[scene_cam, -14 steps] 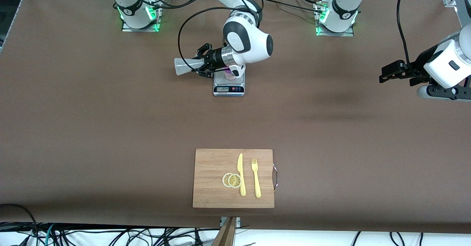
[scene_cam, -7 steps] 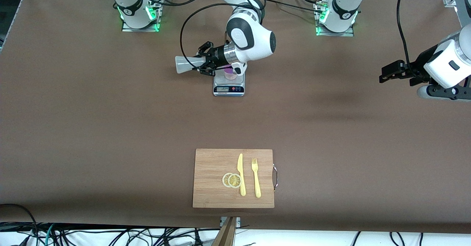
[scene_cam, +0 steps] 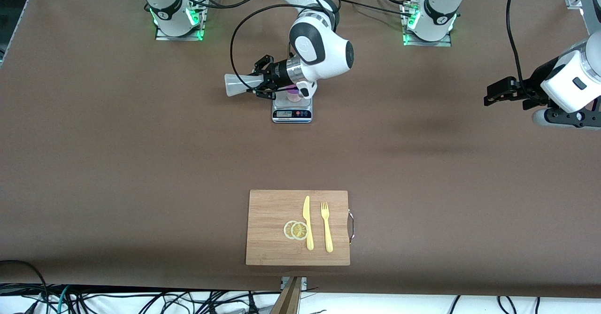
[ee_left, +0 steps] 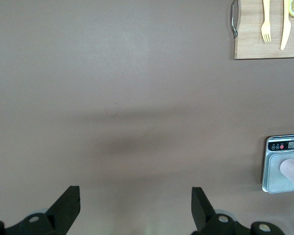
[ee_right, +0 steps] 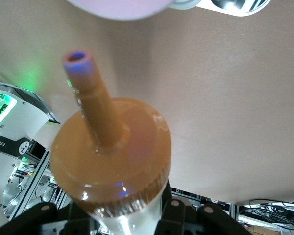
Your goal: Add sauce to pink cup with both arms
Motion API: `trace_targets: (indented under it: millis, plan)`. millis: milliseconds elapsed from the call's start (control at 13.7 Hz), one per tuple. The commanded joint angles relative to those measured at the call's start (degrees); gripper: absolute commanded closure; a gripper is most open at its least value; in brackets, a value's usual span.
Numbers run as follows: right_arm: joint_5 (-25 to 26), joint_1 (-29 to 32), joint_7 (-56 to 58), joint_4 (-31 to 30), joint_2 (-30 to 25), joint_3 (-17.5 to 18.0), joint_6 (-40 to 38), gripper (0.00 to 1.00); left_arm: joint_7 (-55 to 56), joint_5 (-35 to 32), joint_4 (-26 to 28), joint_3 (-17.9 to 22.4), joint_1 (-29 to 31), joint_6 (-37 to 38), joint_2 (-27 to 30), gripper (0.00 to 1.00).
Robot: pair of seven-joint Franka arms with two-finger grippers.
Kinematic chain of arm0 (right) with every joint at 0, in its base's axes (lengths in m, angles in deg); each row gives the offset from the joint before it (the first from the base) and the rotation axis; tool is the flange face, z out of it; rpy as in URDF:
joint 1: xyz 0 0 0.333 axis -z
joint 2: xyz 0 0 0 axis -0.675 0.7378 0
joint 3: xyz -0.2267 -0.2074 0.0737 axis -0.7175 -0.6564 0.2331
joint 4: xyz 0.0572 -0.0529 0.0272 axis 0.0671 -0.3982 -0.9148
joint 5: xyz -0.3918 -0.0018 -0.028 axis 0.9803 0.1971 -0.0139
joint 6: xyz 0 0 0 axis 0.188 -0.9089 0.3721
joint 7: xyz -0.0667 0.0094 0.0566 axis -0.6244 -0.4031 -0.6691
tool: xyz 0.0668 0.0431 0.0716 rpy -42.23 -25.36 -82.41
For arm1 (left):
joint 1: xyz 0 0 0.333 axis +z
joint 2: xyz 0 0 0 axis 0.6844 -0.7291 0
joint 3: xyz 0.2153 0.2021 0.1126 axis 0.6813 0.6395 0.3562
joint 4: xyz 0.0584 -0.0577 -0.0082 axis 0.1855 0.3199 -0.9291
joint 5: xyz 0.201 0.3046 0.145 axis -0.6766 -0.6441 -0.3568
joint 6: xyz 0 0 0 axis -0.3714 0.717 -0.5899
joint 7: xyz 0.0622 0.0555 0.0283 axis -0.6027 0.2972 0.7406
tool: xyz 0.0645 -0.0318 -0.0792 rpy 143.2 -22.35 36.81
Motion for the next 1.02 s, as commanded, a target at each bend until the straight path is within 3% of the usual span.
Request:
trace_targets:
  millis: [0, 801, 947]
  plan:
    - [0.3, 0.5, 3.9, 2.5, 0.9, -0.5, -1.4, 0.55, -1.0, -1.0, -0.2, 0.0, -0.1, 0.5, 0.2, 0.0]
    - [-14.3, 9.4, 9.1, -4.2, -8.1, -1.4, 11.6, 0.55, -1.0, -1.0, -0.2, 0.0, -0.1, 0.5, 0.2, 0.0]
    - [-18.7, 13.7, 12.1, -9.0, -12.3, -1.4, 17.3, 0.55, -1.0, -1.0, -0.2, 0.0, -0.1, 0.5, 0.2, 0.0]
